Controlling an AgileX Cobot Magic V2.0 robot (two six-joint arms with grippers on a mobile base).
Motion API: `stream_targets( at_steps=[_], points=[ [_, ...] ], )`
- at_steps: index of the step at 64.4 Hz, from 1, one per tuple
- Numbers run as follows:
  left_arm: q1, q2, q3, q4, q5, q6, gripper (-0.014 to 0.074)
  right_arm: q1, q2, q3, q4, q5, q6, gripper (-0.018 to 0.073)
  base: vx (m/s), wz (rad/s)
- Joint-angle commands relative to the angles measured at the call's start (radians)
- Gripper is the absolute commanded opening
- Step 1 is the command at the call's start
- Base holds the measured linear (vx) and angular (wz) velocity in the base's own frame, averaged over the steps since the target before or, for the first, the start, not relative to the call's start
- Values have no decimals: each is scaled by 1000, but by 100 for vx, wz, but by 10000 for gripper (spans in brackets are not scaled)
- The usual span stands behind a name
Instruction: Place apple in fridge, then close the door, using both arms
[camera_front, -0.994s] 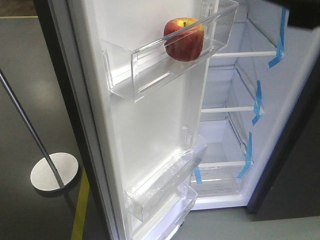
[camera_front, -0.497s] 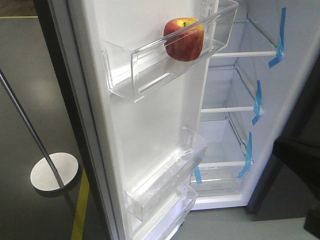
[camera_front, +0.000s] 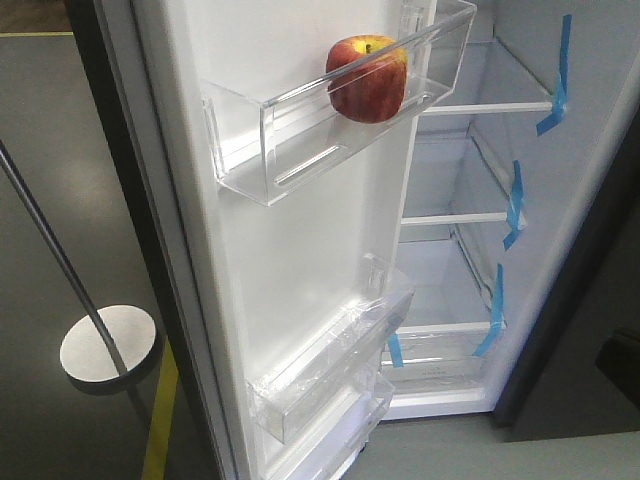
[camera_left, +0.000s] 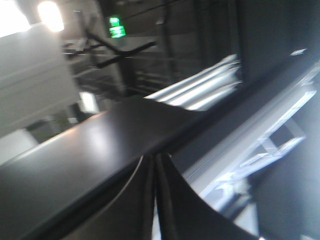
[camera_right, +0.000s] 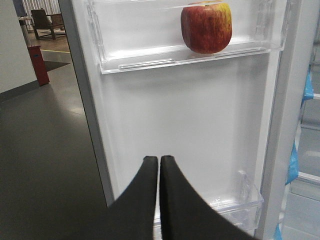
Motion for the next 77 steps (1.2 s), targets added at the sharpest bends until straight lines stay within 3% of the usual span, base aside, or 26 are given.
stream_targets(
  at_steps=[1,17,40,53,60,65,70,77],
  points=[
    [-4,-6,-124,55,-63,-12,-6,-2,10,-25,27,-50,3,-3,0,0],
    [-4,169,-443,201,17,-15,-6,-2,10,-25,34,-49,3,-3,0,0],
    [-4,651,-803,213,-35,-18,-6,-2,10,-25,38,-53,3,-3,0,0],
    [-4,944,-982,286,-121,-28,-6,-2,10,-25,37,-49,3,-3,0,0],
    [-4,1074,-1060,351,-147,-85,-3,-2,10,-25,39,-48,3,-3,0,0],
    [-4,1155,-1115,454,-199,-130,3,-2,10,-25,52,-49,3,-3,0,0],
    [-4,1222,-1163,565,-231,-223,15,-2,10,-25,59,-49,3,-3,0,0],
    [-4,1293,-1213,654,-235,-361,55,-2,10,-25,60,-48,3,-3,0,0]
  ],
)
